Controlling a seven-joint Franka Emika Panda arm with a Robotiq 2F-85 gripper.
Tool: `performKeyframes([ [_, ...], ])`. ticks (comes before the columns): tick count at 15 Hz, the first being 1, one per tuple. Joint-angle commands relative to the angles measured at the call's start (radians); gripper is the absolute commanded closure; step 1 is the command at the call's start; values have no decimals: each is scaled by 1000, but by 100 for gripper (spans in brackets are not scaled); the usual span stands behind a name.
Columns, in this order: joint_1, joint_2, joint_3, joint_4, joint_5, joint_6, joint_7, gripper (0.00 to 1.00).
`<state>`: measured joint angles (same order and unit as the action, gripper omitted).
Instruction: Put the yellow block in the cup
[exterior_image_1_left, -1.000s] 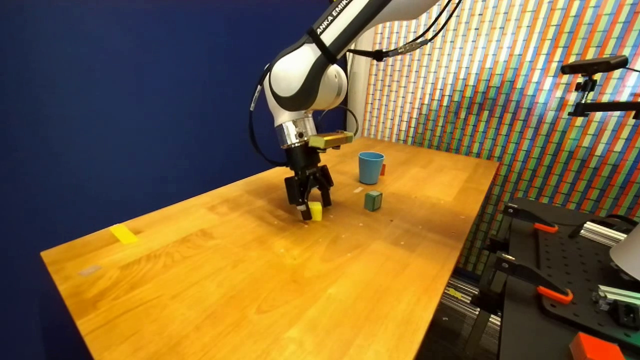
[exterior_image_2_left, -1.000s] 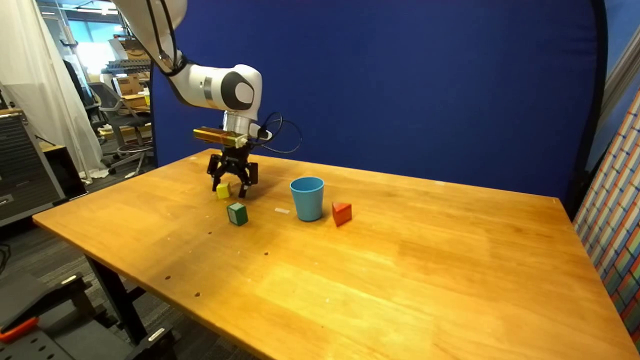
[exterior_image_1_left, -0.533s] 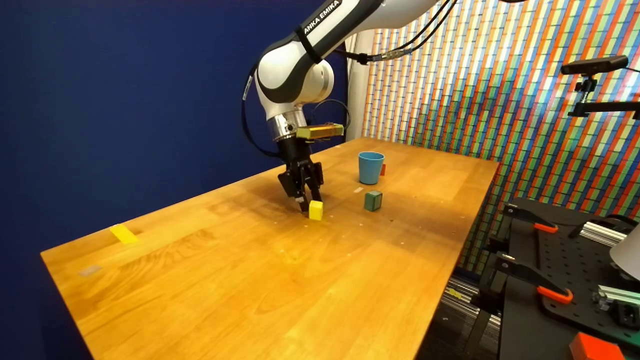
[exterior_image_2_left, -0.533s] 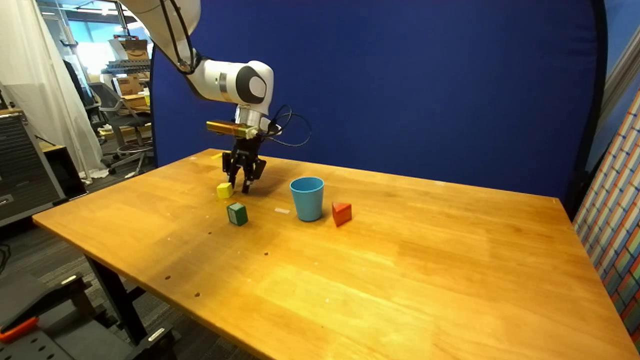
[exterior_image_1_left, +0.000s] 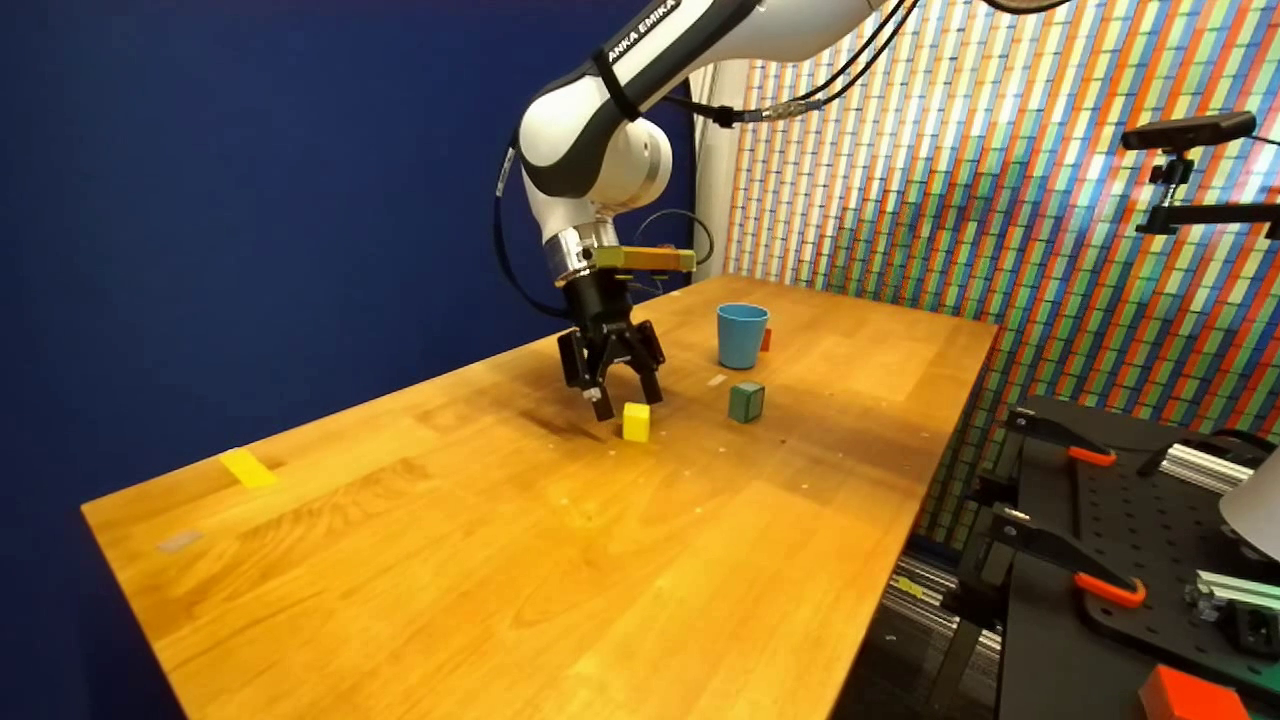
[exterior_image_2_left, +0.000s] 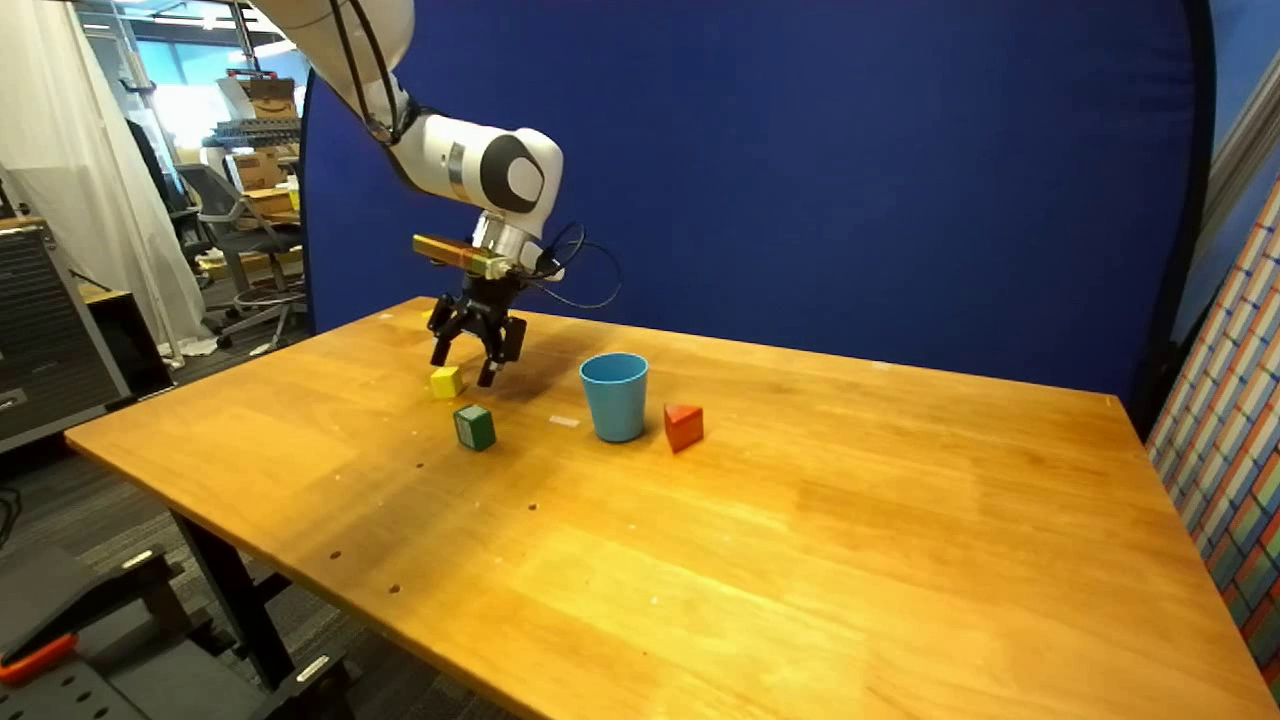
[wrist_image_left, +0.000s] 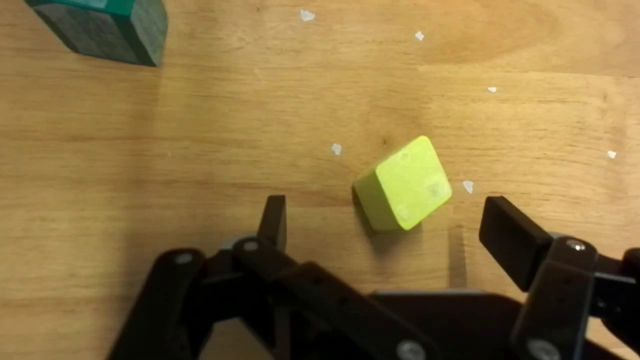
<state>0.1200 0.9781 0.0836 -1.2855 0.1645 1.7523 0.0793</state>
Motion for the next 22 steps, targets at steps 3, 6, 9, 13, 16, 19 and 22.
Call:
performKeyframes([
  [3,-5,-4,30,-25,50,3,26,44],
  [6,-10,-10,37,-52,75,-3,41,67],
  [9,-22,-44,30,-94,95,19,64,89],
  [13,-77,-239,-6,-297,151,164,97,83],
  [16,-112,-367,-49,-409,162,250,129,83],
  [19,-146,-508,-98,-524,161,308,171,83],
  [22,-150,-599,-153,-602,124,372,242,83],
])
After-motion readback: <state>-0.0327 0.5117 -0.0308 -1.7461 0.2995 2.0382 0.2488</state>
